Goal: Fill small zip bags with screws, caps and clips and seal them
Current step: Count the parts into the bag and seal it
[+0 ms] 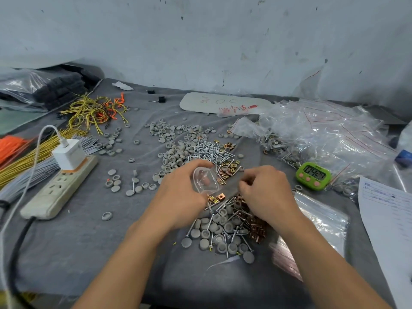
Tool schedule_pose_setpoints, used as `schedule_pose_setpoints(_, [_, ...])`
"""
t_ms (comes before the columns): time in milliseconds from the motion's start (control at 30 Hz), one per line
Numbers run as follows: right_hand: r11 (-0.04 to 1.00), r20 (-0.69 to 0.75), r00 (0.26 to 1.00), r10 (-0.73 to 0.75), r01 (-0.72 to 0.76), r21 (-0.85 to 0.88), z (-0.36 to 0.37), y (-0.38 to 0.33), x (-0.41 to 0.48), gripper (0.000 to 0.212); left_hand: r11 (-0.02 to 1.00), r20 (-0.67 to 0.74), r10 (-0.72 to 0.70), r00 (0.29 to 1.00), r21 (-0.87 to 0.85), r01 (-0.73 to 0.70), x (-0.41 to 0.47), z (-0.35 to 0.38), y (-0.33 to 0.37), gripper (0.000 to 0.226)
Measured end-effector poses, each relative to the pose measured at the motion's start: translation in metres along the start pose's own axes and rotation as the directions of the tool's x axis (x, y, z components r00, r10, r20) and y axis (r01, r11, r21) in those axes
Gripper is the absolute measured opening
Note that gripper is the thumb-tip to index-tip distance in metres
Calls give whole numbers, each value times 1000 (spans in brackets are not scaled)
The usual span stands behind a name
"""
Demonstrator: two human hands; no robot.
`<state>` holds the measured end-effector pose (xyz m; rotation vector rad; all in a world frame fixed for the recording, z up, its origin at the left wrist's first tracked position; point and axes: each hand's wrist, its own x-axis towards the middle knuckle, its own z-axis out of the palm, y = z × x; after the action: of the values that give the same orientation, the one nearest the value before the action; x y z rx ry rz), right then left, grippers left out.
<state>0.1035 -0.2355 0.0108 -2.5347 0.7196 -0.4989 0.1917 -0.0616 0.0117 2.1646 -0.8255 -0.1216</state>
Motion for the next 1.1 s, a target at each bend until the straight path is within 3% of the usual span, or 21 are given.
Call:
schedule_pose_setpoints(100, [981,143,986,86,-59,-188,4,12,0,16,1000,-13,-4,1000,12,4,0,-1,1,60])
schedule_pose_setpoints(300, [987,267,959,90,-49,-154,0,22,5,28,1000,1,-6,1000,21,6,0,1,5,59])
schedule_pose_setpoints(600, [989,184,980,82,-57,-136,-1,21,3,14,999,55,28,998,39,-30,0,5,6,62])
schedule_pose_setpoints(833, [995,70,994,87,-90,48,-4,18,0,15,998,70,31,997,47,-35,0,5,7,64])
schedule_pose_setpoints(967, [990,73,990,124,-129,60,-10,16,-3,20,997,70,36,997,66,-41,-1,4,8,64])
schedule_pose_setpoints(1100, [991,66,990,124,-127,46,-10,14,-4,3,998,73,29,997,53,-33,-1,3,8,66])
